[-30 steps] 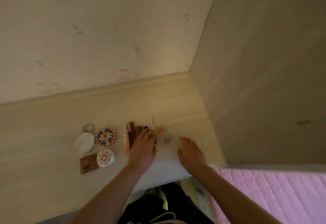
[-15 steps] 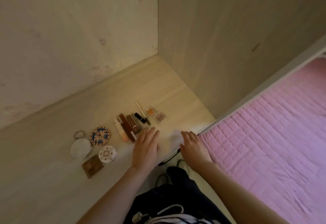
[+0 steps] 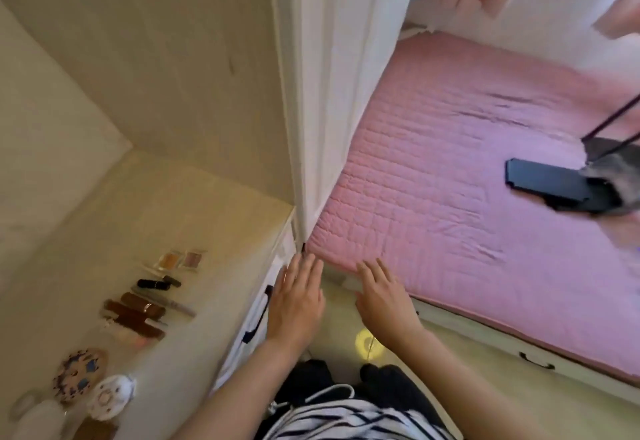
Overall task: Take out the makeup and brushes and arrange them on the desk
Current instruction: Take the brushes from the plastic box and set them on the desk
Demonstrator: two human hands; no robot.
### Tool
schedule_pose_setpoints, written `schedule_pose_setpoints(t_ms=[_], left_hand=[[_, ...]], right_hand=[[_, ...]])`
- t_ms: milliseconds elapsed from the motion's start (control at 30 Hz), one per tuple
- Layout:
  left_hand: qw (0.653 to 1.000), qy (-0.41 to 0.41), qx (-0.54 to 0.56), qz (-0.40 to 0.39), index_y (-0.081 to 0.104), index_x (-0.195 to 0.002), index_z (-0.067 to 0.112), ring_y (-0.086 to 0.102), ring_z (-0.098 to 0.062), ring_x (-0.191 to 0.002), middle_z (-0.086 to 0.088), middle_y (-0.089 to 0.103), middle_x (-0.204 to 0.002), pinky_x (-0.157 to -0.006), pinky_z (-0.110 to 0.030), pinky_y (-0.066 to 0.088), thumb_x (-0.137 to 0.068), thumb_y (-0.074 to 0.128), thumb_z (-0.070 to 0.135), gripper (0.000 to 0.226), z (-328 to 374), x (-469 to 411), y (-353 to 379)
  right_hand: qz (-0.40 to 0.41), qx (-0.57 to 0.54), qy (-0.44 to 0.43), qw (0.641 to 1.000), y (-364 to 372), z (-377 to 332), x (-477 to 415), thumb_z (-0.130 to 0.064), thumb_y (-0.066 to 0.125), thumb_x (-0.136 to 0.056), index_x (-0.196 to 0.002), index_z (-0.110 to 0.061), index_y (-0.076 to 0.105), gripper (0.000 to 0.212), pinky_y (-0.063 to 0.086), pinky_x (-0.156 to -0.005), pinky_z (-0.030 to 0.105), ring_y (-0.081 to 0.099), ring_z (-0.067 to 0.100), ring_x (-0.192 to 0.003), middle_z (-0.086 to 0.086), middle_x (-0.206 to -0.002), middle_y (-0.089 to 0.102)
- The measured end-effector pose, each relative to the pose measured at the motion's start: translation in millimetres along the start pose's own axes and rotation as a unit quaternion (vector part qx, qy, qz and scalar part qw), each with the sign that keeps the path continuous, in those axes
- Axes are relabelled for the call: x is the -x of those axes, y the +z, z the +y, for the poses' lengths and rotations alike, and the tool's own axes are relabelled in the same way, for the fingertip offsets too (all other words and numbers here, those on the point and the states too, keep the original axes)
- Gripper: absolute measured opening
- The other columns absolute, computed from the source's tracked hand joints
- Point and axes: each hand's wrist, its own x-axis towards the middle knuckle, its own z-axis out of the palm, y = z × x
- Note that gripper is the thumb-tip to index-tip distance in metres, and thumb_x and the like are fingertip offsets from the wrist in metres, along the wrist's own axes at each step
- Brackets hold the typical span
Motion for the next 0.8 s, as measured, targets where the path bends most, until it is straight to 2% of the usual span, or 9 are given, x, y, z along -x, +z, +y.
schedule_pose_setpoints(t_ms=[133, 267, 433, 533, 633, 800], left_hand=[[0.996, 0.083, -0.006, -0.043, 0.055, -0.133, 0.006, 0.047, -0.030, -0.131, -0.011, 0.056, -0.136, -0.106, -0.049, 0.041, -0.081, 0.069, 0.020, 0.056, 54, -21, 12], [0.986, 0.151, -0.013, -0.061, 0.058, -0.129, 0.006, 0.053, -0.031, -0.125, -0.012, 0.060, -0.130, -0.105, -0.049, 0.042, -0.076, 0.074, 0.021, 0.057, 124, -35, 28], [0.968, 0.232, -0.008, -0.094, 0.055, -0.133, 0.007, 0.046, -0.030, -0.132, -0.011, 0.055, -0.136, -0.110, -0.046, 0.037, -0.083, 0.066, 0.022, 0.054, 220, -33, 50], [0.954, 0.283, 0.003, -0.103, 0.057, -0.131, 0.005, 0.047, -0.032, -0.131, -0.012, 0.057, -0.134, -0.109, -0.048, 0.037, -0.082, 0.068, 0.018, 0.051, 278, -28, 65], [0.934, 0.333, 0.010, -0.127, 0.051, -0.136, 0.005, 0.040, -0.032, -0.136, -0.013, 0.051, -0.141, -0.112, -0.048, 0.032, -0.087, 0.060, 0.015, 0.051, 331, -20, 81], [0.885, 0.439, 0.007, -0.156, 0.054, -0.133, 0.005, 0.043, -0.033, -0.134, -0.013, 0.054, -0.137, -0.109, -0.050, 0.036, -0.087, 0.063, 0.015, 0.048, 412, -2, 100]], right_hand=[[0.022, -0.017, 0.076, 0.997, -3, 50, 37, -0.020, 0.038, -0.095, -0.148, -0.009, 0.021, 0.056, 0.016, -0.118, 0.038, 0.014, 0.026, -0.145, 0.007, -0.154, 0.025], [0.044, -0.031, 0.144, 0.988, -4, 105, 81, -0.022, 0.035, -0.097, -0.149, -0.006, 0.019, 0.056, 0.008, -0.120, 0.036, 0.015, 0.026, -0.145, 0.008, -0.155, 0.024], [0.062, -0.019, 0.200, 0.978, 2, 175, 147, -0.027, 0.030, -0.099, -0.148, -0.001, 0.021, 0.056, 0.001, -0.121, 0.036, 0.018, 0.024, -0.144, 0.012, -0.154, 0.027], [0.080, -0.055, 0.269, 0.958, 8, 214, 189, -0.030, 0.032, -0.099, -0.149, -0.005, 0.021, 0.057, 0.004, -0.121, 0.036, 0.016, 0.023, -0.145, 0.009, -0.154, 0.027], [0.091, -0.092, 0.339, 0.932, 16, 246, 234, -0.033, 0.034, -0.099, -0.150, -0.008, 0.018, 0.059, 0.008, -0.120, 0.036, 0.009, 0.025, -0.147, 0.007, -0.156, 0.023], [0.119, -0.152, 0.439, 0.878, 30, 283, 306, -0.033, 0.035, -0.100, -0.150, -0.010, 0.018, 0.057, 0.013, -0.119, 0.035, 0.004, 0.024, -0.147, 0.005, -0.157, 0.021]])
